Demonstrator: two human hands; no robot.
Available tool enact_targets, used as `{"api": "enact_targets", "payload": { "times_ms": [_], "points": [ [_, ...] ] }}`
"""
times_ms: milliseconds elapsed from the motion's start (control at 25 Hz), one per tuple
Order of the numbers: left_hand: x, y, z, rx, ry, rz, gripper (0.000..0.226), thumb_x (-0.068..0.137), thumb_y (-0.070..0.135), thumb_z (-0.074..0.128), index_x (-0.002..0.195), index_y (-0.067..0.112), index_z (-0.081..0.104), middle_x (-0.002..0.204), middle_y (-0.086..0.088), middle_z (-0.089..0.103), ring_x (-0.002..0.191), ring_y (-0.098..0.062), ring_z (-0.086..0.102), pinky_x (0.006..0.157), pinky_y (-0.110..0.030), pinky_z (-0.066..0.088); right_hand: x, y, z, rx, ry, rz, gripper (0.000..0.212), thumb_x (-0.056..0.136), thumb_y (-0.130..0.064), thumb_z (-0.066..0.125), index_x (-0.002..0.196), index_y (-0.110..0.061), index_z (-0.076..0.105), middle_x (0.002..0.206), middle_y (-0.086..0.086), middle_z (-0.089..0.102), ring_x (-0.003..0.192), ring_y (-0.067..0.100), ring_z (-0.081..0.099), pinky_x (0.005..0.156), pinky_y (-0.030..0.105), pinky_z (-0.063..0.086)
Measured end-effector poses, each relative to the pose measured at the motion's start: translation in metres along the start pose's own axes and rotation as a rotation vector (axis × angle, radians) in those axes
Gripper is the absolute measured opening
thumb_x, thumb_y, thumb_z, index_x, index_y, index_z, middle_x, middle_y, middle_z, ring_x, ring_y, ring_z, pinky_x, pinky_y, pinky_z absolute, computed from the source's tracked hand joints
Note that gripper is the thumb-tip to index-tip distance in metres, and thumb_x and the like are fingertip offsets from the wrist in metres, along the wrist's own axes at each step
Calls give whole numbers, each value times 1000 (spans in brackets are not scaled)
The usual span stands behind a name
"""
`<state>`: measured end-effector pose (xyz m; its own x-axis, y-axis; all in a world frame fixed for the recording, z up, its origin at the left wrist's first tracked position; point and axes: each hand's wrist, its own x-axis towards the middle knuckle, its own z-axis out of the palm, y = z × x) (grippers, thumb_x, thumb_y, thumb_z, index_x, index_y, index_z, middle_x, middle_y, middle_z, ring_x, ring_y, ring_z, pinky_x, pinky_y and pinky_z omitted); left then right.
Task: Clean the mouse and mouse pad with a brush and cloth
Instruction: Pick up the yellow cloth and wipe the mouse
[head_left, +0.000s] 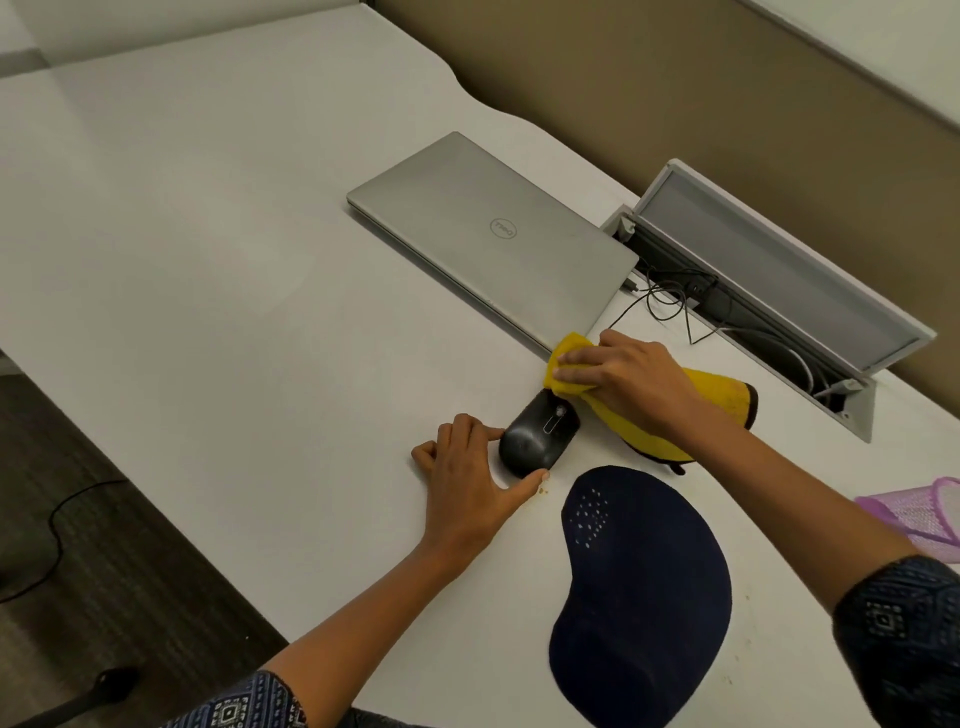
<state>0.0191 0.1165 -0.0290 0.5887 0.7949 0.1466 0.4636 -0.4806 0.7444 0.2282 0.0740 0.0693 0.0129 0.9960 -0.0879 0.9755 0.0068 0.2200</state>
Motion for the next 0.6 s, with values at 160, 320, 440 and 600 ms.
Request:
{"api": "enact_targets", "payload": {
  "times_ms": [160,320,440,600],
  "points": [
    [-3,2,-1,85,2,-22,69,64,72,61,108,20,59,105,-2,51,96,-19,46,79,-31,26,-3,-6,-3,-43,25,0,35,82,-13,69,115,-22,64,113,2,69,83,27,59,49,25,32],
    [0,2,-2,89,-21,13,62,68,70,60,104,20,63,102,-1,51,95,-18,46,77,-30,21,7,-23,3,-75,-124,-1,30,91,-14,54,120,-22,57,120,-1,61,106,22,52,62,31,44],
    [0,2,-1,78,-32,11,60,68,70,60,100,19,62,100,1,50,94,-15,44,76,-29,20,13,-37,-4,-47,-120,-54,32,90,-14,55,122,-23,56,123,-4,60,110,20,50,63,30,43],
    [1,1,-1,25,-43,3,56,68,70,58,89,19,56,93,3,50,90,-14,43,77,-30,24,0,-72,-15,-35,-118,-272,37,74,-18,75,110,-23,64,109,-4,67,93,19,57,48,25,33]
  ]
}}
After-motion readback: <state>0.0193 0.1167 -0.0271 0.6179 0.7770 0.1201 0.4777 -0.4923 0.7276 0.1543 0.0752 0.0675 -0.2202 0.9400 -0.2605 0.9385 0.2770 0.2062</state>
